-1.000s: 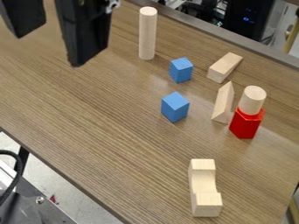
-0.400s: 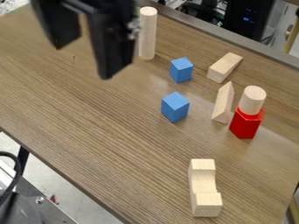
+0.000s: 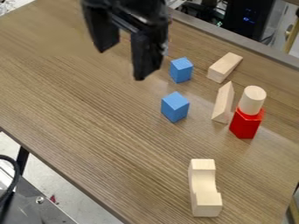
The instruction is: Put the rectangular block on top of the two blue cubes
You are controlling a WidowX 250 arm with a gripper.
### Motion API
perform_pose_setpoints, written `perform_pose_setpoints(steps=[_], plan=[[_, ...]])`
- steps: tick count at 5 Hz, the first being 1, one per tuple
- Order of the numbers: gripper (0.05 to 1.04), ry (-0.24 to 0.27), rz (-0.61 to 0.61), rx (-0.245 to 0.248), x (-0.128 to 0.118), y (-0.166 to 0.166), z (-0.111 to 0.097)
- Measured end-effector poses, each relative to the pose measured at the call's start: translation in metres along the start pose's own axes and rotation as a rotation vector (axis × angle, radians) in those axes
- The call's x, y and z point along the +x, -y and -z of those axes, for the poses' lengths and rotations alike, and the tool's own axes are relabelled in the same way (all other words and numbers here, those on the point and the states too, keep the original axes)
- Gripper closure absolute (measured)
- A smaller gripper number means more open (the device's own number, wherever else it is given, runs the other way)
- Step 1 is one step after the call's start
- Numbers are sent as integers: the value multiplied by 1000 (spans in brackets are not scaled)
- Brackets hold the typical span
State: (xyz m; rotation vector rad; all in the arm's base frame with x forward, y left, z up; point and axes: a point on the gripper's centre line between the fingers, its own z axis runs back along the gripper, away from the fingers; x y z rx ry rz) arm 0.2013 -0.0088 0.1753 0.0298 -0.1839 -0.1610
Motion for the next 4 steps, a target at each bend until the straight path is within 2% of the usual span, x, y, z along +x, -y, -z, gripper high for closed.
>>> perform_pose_setpoints(steps=[1,2,4], plan=[[83,15,42,29,21,-3,24],[83,7,85,7,36,-1,50],[83,-14,244,-49,48,4,93]])
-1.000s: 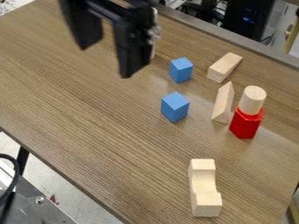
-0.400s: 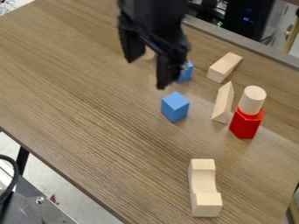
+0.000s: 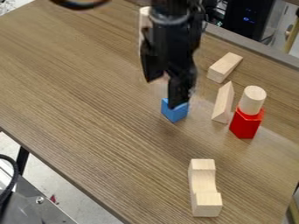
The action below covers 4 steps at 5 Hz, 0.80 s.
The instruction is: Put the rectangular block on top of the two blue cubes
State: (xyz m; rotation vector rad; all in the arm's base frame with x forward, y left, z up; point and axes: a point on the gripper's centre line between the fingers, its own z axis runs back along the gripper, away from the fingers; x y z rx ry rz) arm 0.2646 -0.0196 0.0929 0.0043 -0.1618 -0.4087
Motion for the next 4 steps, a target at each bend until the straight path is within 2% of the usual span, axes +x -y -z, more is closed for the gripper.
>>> perform_pose_setpoints(steps=[2,4], plan=[[83,-16,45,-29,11,0,23],[83,5,21,-50,43,-6,29]])
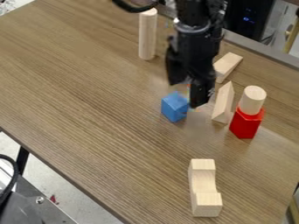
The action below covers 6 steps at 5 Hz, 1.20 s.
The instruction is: Put the rectangular block on top of the two blue cubes
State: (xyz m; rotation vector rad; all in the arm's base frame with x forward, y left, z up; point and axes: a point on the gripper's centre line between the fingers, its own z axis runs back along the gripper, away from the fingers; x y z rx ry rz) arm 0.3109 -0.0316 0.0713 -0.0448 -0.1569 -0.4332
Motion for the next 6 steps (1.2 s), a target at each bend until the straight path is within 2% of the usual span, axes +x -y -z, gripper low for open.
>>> perform_pose_setpoints(steps=[1,2,3,4,5,6], plan=[[83,28,-11,10,24,-5,-2],[83,38,-54,48,46,-16,0],[83,39,-81,54,68,-23,6],[83,33,-98,60,84,-29,15],[83,55,-126,64,97,-33,16],[83,41,-132,68,103,-37,27]])
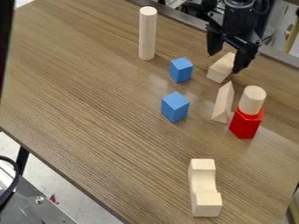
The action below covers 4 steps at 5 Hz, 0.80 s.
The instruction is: Put the rectangular block on top of the two blue cubes
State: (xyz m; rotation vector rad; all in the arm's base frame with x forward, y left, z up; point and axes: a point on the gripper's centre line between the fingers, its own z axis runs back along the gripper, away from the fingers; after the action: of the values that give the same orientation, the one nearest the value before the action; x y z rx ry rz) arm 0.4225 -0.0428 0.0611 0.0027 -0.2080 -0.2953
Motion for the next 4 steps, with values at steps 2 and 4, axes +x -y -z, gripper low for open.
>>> perform_pose_setpoints(steps=[2,4], plan=[[83,11,-62,47,5,-9,5],[130,-7,-188,145,-1,-21,15]])
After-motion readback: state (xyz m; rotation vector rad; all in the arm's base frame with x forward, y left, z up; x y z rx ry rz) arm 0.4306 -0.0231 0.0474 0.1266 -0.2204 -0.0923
